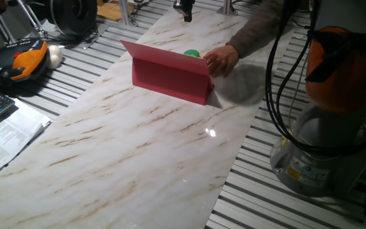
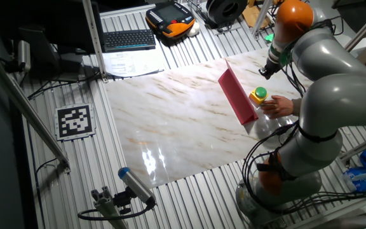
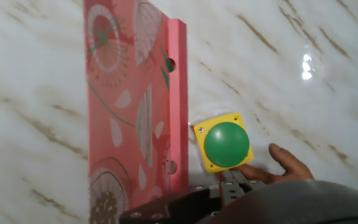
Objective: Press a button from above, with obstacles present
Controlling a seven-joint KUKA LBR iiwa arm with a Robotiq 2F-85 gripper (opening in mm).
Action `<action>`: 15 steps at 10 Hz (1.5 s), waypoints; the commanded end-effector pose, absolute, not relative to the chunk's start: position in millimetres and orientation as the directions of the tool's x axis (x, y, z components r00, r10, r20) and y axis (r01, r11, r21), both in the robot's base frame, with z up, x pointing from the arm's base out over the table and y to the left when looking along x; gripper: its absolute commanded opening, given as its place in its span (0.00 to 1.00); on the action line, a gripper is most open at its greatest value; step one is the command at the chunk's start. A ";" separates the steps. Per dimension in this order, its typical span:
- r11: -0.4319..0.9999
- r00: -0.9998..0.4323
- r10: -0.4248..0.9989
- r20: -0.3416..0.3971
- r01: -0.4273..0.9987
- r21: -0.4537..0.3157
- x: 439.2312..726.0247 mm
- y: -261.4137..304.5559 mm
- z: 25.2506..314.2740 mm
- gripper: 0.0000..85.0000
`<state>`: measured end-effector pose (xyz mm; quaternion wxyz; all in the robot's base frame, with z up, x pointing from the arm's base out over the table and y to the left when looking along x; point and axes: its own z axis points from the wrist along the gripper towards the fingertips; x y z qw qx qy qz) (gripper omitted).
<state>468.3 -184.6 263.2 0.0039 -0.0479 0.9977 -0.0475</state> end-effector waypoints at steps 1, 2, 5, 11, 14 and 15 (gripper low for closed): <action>0.991 -0.995 -0.103 0.007 -0.103 -0.087 468.4 -184.5 263.0 0.00; 0.990 -0.996 -0.084 0.012 -0.085 -0.111 468.4 -184.5 263.0 0.00; 0.994 -0.997 -0.069 0.031 -0.071 -0.078 468.4 -184.5 263.0 0.00; 0.991 -0.996 0.085 0.032 0.081 -0.107 462.0 -149.0 270.7 0.00; 0.985 -0.995 0.092 0.029 0.087 -0.150 464.3 -157.2 269.2 0.00; 0.987 -0.998 0.051 0.038 0.044 -0.155 464.3 -157.2 269.2 0.00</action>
